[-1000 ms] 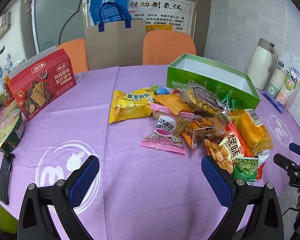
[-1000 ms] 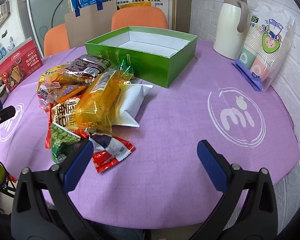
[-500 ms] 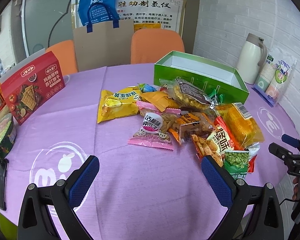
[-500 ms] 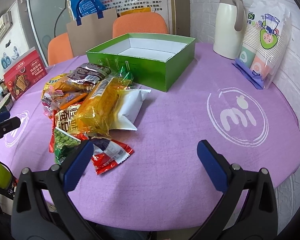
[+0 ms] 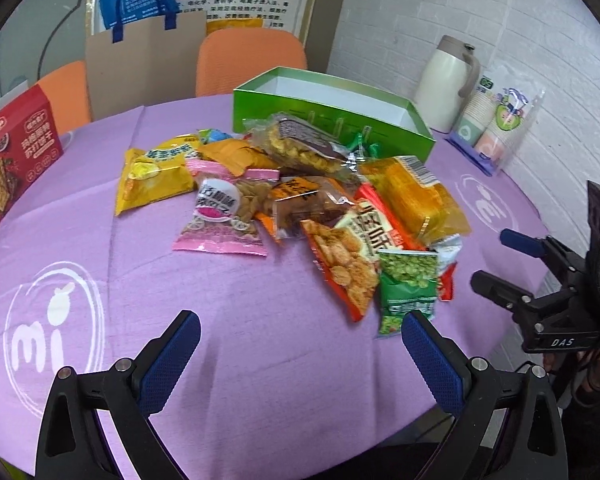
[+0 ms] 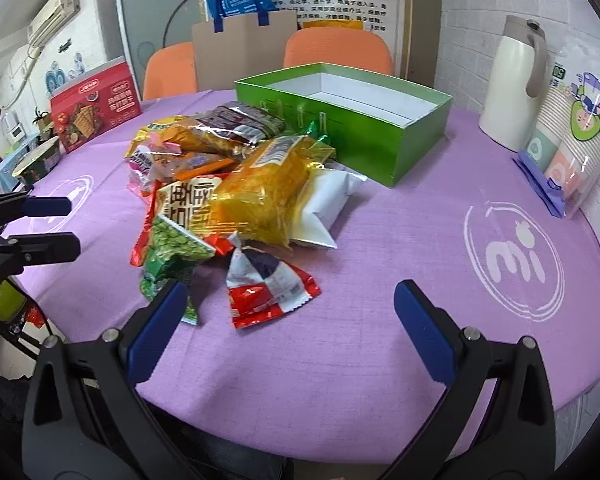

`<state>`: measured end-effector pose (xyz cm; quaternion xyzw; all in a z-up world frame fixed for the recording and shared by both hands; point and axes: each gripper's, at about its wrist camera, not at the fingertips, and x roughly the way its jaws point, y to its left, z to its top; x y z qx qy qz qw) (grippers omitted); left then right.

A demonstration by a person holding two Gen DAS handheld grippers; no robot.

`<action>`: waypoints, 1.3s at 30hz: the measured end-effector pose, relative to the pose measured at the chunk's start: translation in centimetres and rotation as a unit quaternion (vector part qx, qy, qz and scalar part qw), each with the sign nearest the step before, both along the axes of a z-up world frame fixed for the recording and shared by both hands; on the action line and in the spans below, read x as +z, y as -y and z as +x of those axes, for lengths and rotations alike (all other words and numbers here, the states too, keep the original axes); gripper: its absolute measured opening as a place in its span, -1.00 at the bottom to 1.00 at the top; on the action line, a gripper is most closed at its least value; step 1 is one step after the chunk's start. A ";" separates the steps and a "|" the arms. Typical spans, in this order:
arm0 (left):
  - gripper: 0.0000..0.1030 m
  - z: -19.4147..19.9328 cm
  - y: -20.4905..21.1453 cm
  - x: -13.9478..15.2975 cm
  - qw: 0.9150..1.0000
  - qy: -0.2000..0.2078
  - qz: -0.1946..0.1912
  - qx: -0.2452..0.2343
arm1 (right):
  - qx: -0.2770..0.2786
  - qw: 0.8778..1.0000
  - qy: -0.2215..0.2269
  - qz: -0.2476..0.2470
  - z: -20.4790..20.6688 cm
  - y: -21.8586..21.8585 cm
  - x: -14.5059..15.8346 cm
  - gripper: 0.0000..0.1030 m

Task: Organize snacks
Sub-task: 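Grasp the green pea bag with the left tool while the right tool grasps the red-white candy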

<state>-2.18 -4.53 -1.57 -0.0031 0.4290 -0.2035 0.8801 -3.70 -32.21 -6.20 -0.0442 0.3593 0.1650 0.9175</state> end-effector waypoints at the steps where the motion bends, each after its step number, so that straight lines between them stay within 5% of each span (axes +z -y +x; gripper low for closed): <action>1: 0.96 -0.2 0.5 0.1 1.000 0.001 -0.008 -0.015 | -0.001 1.000 -0.001 -0.006 0.1 -0.1 -0.2 1.00; 9: 0.33 -0.3 4.2 -1.0 0.994 -0.041 -0.051 -0.092 | 0.026 1.000 -0.011 -0.001 2.1 -0.5 -1.4 0.85; 14: -0.16 0.2 5.4 -1.9 0.989 -0.070 -0.075 -0.107 | 0.051 0.998 -0.028 0.000 3.2 -1.0 -2.4 -0.01; 26: -0.12 2.9 8.0 -3.9 0.990 -0.090 -0.054 -0.092 | 0.057 0.998 -0.034 -0.006 1.9 -0.2 -2.9 -0.05; 31: -0.28 2.6 7.4 -3.8 0.989 -0.093 -0.068 -0.095 | 0.052 0.998 -0.026 -0.012 0.9 0.0 -2.2 -0.15; 39: -0.29 1.0 6.5 0.8 0.984 -0.057 -0.095 -0.141 | 0.045 0.998 0.006 0.037 -0.5 3.0 2.1 -0.15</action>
